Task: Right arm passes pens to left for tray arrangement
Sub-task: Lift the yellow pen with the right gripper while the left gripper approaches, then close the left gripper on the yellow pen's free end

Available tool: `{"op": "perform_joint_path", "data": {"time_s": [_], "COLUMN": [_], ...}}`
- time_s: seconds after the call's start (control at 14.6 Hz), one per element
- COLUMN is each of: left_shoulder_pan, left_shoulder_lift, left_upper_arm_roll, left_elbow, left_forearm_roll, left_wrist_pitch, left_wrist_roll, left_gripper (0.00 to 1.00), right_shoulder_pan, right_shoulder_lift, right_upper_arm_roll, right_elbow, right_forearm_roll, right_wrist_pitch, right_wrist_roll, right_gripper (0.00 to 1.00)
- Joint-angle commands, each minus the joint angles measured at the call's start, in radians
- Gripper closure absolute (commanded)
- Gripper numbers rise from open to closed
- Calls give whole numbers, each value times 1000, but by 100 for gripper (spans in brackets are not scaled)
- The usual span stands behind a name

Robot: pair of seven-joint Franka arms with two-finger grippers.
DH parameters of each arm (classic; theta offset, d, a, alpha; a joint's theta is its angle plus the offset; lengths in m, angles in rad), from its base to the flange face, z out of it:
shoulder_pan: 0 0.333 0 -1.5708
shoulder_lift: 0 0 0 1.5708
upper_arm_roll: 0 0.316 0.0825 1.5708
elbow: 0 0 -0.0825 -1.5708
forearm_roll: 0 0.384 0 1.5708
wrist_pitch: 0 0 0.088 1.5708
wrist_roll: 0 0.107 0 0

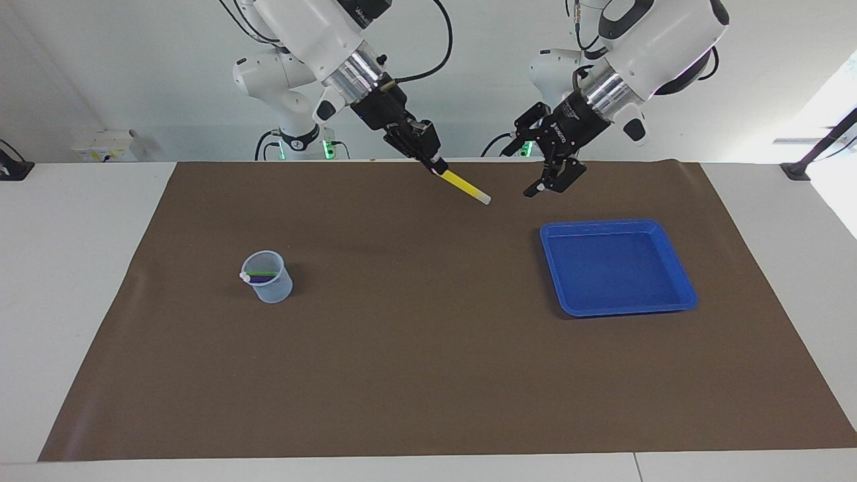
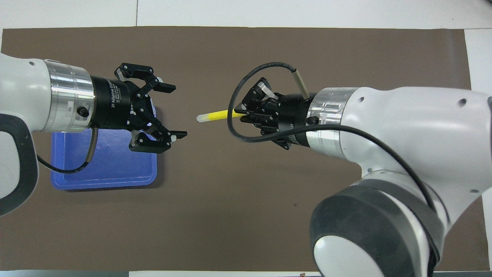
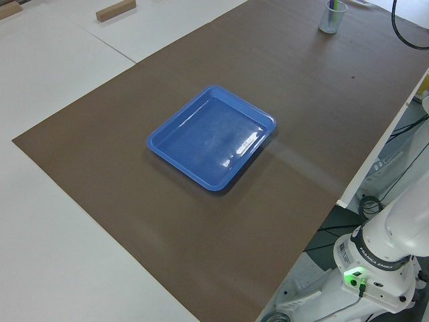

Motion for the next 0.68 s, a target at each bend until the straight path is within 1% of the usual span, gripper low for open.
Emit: {"op": "perform_joint_path", "data": {"time_s": [0.0,0.14,0.21,0.27,0.41,0.62], "left_shoulder_pan": [-45,-45,-52,-79,-90,-91], "left_shoulder_lift": [-25,-22,-18,-19,-25,-30], "left_upper_arm_roll": [8,10,8,10,10,10], "left_elbow": [-45,-70,-76,-86,-102,-119], "left_forearm_roll": [-24,-63,-63,-63,-63,-64], "left_wrist_pitch": [61,67,69,70,58,102], "left_wrist_roll": [98,182,185,190,185,157], "left_gripper": [0,0,0,0,0,0], "right_shoulder_pan": [27,27,27,27,27,27], "right_shoulder_lift": [-61,-60,-61,-61,-61,-61], "right_upper_arm_roll": [-4,-4,-4,-4,-4,-4], "right_elbow": [-84,-86,-86,-87,-97,-97], "right_forearm_roll": [23,23,23,23,23,23], "right_wrist_pitch": [30,31,35,53,74,71], "right_wrist_roll": [9,9,11,12,11,3], "right_gripper": [100,100,100,100,100,100]}}
